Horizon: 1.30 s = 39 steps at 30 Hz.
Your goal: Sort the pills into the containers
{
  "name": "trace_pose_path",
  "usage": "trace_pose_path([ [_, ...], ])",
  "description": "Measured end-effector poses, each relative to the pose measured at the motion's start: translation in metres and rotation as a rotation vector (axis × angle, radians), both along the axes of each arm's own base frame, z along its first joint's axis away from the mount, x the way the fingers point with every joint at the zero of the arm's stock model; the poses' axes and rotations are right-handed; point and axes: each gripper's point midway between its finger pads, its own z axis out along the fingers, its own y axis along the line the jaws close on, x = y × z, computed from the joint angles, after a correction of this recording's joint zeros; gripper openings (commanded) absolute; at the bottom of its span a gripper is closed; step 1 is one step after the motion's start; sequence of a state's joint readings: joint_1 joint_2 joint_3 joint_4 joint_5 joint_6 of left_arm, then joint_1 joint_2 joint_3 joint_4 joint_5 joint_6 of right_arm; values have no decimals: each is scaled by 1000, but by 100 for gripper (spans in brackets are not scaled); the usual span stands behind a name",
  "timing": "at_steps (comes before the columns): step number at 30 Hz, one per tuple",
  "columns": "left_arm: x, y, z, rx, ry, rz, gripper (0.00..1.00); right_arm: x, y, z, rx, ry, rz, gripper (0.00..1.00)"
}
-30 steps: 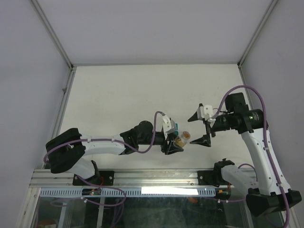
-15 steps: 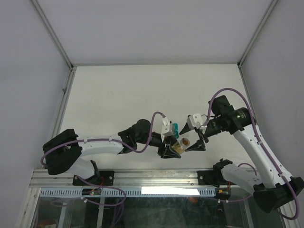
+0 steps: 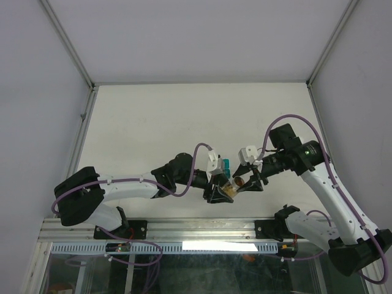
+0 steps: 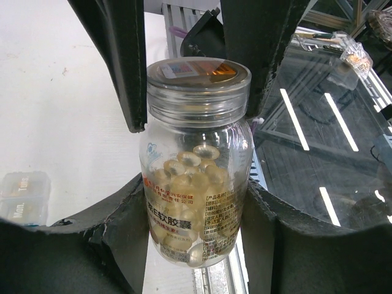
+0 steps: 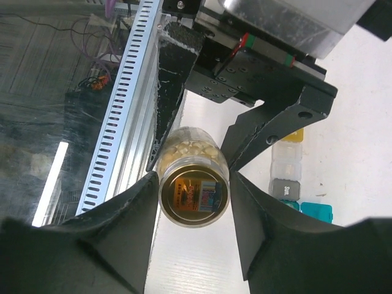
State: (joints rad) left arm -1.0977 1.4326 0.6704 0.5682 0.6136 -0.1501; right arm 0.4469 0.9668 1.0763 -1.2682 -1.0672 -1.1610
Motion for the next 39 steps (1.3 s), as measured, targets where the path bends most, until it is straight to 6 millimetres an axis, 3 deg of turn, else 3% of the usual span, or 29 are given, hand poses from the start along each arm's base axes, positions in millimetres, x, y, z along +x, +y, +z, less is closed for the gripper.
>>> trace_pose_path([
  [8, 0, 0, 1, -3, -3, 1, 0, 0, -1, -2, -21, 38, -37, 25],
  [12, 4, -1, 1, -2, -6, 24, 0, 3, -2, -2, -34, 50, -73, 17],
  [15, 15, -2, -3, 18, -20, 96, 0, 12, -2, -6, -72, 83, -136, 14],
  [24, 70, -13, -20, 168, -179, 461, 0, 65, -3, -19, -217, 206, -409, 6],
  [25, 74, -14, -18, 167, -192, 482, 0, 69, -4, -17, -217, 204, -432, 8],
  [26, 78, -15, -14, 162, -202, 499, 0, 73, -5, -13, -211, 200, -450, 22],
  [29, 84, -19, 0, 125, -219, 527, 0, 81, -6, 4, -184, 184, -482, 87],
  [30, 85, -20, 5, 109, -221, 532, 0, 82, -7, 9, -176, 183, -489, 97],
  [35, 85, -16, 22, 61, -213, 534, 0, 81, -15, 53, -79, 165, -504, 99],
  [39, 65, -4, 29, 22, -180, 465, 0, 64, -20, 76, 11, 59, -446, 99],
])
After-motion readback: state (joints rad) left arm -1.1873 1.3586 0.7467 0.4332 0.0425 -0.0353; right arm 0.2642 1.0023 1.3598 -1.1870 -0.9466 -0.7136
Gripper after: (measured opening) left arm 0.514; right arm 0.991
